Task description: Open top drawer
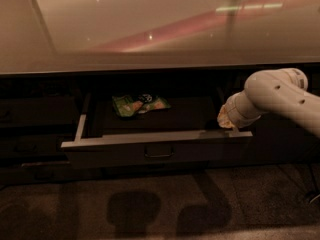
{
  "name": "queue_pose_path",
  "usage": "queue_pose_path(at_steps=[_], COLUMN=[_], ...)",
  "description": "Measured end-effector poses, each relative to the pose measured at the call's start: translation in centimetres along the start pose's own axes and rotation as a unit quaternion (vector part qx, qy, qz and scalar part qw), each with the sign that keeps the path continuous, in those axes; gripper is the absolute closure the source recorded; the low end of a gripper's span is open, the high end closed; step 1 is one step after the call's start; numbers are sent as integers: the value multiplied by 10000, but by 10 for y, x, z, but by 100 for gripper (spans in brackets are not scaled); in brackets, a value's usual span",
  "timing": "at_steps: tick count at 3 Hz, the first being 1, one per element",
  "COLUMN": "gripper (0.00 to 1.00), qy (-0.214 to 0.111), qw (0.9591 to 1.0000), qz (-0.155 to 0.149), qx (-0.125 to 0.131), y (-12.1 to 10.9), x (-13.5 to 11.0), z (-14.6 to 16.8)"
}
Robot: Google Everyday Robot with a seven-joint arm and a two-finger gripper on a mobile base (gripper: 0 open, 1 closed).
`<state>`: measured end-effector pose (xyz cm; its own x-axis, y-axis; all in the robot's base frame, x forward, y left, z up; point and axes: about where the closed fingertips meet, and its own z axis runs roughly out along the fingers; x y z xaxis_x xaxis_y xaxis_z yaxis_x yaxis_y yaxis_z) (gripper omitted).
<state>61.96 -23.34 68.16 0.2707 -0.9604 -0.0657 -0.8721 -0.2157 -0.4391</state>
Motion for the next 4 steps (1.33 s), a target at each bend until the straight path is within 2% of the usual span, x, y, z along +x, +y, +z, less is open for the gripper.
queue_pose_path(at_steps=[1, 2, 3, 4], gripper=[100, 100, 100, 100], qy=[748, 747, 480, 300], qw=[9967, 9967, 9985, 9987], qz=[-12, -12, 64, 417], qx=[329, 328, 260, 68], y=[43, 43, 37, -5], x=[-8, -8, -4, 32], z=[-22, -22, -21, -32])
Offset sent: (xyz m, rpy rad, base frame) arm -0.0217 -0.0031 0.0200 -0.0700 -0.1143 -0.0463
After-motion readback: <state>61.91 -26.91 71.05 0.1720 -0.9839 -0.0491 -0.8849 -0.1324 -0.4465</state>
